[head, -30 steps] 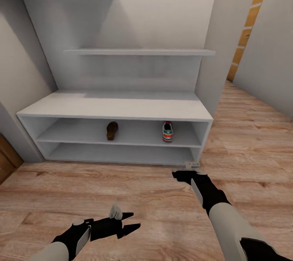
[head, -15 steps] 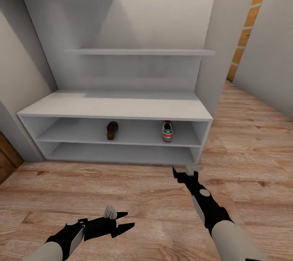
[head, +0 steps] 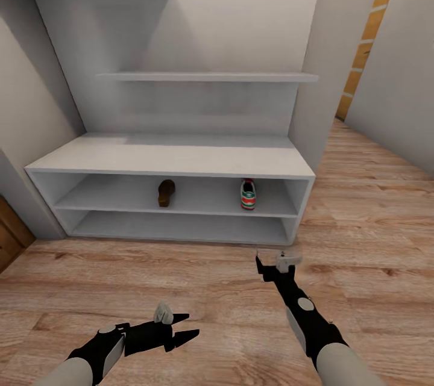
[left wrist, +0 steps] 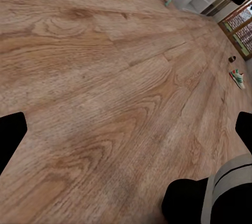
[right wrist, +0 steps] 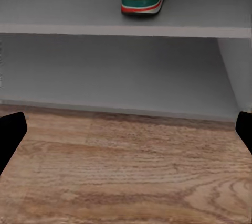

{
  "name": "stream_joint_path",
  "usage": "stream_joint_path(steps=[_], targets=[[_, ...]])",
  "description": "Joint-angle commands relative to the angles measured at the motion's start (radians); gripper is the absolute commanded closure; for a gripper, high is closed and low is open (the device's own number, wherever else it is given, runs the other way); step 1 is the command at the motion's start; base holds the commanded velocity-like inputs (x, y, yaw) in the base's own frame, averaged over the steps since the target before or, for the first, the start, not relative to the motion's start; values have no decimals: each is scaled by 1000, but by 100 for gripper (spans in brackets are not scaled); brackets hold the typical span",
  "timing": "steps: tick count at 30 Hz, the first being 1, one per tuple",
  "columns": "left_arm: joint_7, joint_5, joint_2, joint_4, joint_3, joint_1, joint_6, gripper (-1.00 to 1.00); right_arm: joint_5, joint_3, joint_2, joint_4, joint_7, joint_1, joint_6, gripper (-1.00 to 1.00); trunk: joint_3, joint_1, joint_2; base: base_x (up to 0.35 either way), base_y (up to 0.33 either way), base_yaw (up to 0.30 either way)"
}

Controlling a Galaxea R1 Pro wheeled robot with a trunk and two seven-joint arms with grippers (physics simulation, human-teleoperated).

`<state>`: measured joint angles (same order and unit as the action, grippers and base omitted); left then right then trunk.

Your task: Pick up the two gym shoes and the two sandals from the corridor floor and place them onto the hallstand (shoe rack) in the corridor, making sure they are on the rack and not on the floor. Arrange them so the two gym shoes are next to each other and the two sandals are next to each other.

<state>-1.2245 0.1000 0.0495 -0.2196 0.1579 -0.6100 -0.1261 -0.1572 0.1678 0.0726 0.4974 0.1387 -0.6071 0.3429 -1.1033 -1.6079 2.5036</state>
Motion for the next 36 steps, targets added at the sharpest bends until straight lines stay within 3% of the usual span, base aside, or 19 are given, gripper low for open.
stream_joint_path(steps=[1,16,26,36], targets=[[-2,10,0,0,9,-1,-10,-100,-10,8,1,-19,5,0,5,-100,-1,0,0,0,0,0],[6,10,0,0,8,-1,-10,-100,-10,4,2,-58,2,1,7,-100,5,0,0,0,0,-100],[144,10,-5,3,5,-1,-10,-100,-10,4,3,-59,4,1,7,-100,13,0,0,0,0,-249],[162,10,-6,5,6,-1,-10,-100,-10,5,3,-59,4,1,7,-100,21,0,0,0,0,-259]])
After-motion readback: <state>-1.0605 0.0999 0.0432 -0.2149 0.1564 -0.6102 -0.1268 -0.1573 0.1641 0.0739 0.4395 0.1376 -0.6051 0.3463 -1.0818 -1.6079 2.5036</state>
